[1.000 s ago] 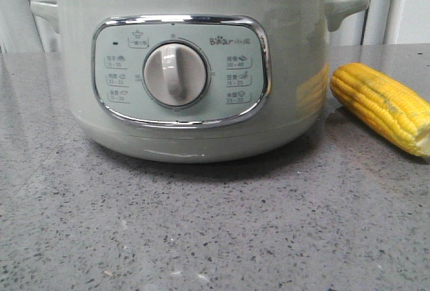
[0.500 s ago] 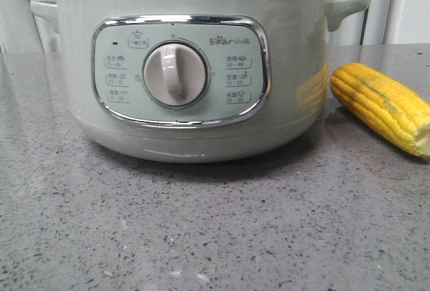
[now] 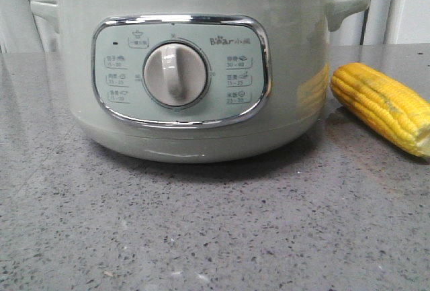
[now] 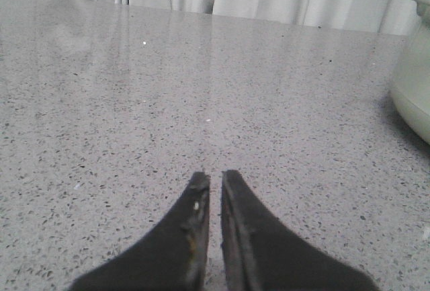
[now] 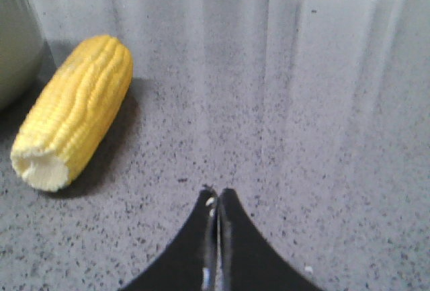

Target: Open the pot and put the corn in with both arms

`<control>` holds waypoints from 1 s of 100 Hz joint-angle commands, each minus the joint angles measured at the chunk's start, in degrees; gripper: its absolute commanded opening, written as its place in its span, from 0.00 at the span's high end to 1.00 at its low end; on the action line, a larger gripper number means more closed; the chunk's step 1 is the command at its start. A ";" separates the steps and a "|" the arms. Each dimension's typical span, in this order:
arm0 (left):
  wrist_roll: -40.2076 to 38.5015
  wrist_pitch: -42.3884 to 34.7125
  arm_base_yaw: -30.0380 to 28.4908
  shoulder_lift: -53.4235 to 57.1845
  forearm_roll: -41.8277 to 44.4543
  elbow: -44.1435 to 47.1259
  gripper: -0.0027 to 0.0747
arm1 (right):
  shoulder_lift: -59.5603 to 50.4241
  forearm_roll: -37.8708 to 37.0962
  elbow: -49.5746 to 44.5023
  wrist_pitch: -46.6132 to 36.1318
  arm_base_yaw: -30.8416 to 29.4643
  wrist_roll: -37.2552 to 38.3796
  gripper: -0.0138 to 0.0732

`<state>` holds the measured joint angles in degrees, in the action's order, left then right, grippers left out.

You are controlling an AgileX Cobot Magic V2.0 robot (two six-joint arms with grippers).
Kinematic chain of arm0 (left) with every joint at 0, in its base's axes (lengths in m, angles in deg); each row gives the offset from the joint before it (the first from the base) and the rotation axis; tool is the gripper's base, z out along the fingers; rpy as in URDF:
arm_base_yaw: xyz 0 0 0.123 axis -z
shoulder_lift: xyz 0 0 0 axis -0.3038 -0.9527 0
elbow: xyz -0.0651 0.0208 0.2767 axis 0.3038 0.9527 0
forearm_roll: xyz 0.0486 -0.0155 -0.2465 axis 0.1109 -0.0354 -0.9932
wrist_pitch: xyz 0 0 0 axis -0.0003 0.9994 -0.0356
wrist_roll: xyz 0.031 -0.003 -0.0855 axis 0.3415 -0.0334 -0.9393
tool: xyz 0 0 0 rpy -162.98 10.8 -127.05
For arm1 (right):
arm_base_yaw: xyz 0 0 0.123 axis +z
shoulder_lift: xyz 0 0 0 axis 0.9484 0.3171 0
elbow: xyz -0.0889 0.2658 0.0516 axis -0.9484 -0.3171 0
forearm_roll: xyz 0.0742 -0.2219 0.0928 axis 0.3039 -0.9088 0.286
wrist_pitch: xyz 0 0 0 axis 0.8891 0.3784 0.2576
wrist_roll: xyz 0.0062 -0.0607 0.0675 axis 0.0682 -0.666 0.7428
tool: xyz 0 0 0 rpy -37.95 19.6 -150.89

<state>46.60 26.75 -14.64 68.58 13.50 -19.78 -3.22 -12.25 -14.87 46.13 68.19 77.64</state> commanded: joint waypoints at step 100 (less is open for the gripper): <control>-0.22 -8.40 0.38 -7.31 4.62 -16.69 0.99 | 4.73 3.99 12.40 1.86 0.29 -0.64 0.92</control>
<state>46.60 20.54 -14.64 65.52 17.82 -31.55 -1.98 -8.57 -7.85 47.70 68.40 77.64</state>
